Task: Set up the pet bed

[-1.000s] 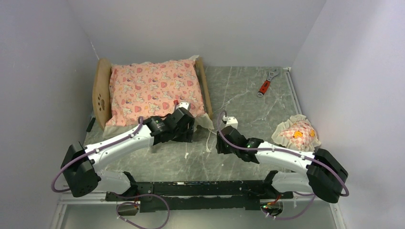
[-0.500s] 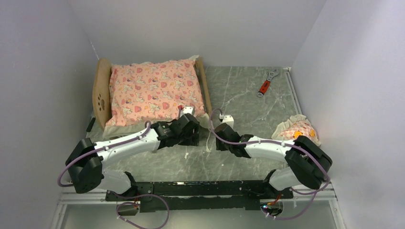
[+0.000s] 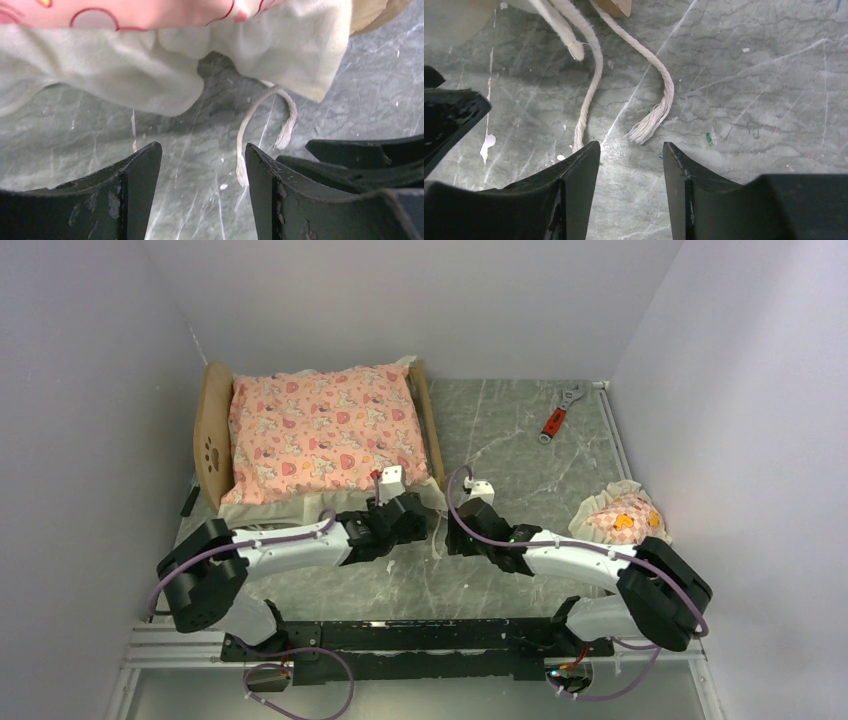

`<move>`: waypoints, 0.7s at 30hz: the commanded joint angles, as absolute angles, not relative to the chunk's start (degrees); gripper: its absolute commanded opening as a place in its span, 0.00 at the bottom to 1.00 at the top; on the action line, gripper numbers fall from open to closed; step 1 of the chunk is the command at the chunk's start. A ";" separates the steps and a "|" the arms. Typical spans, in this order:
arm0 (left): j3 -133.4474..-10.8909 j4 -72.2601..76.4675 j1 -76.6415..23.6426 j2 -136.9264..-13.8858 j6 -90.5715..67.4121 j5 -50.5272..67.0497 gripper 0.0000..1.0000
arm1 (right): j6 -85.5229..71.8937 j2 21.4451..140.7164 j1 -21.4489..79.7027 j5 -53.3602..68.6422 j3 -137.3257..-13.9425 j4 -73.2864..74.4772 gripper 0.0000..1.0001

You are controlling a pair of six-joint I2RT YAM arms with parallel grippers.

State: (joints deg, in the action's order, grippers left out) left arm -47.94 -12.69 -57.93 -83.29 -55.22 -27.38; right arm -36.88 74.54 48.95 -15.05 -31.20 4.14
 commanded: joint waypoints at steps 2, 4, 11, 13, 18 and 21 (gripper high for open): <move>-49.73 -4.32 -58.59 -87.49 -55.56 -34.42 0.68 | -37.09 75.10 48.71 -19.08 -32.89 1.98 0.54; -50.24 -3.69 -58.74 -88.74 -55.42 -35.30 0.68 | -36.96 77.01 48.38 -20.17 -33.32 1.15 0.51; -50.63 0.30 -58.65 -93.12 -54.50 -35.30 0.68 | -36.73 81.18 48.21 -17.40 -33.56 0.54 0.19; -51.28 1.44 -58.71 -94.42 -54.17 -34.97 0.68 | -37.48 80.10 48.18 -15.88 -32.27 0.54 0.09; -51.25 4.29 -58.77 -96.29 -54.38 -35.67 0.68 | -39.47 78.17 48.16 -13.15 -28.94 0.22 0.02; -52.25 4.80 -58.70 -97.74 -54.15 -36.29 0.69 | -39.57 78.05 48.16 -11.23 -28.55 0.24 0.00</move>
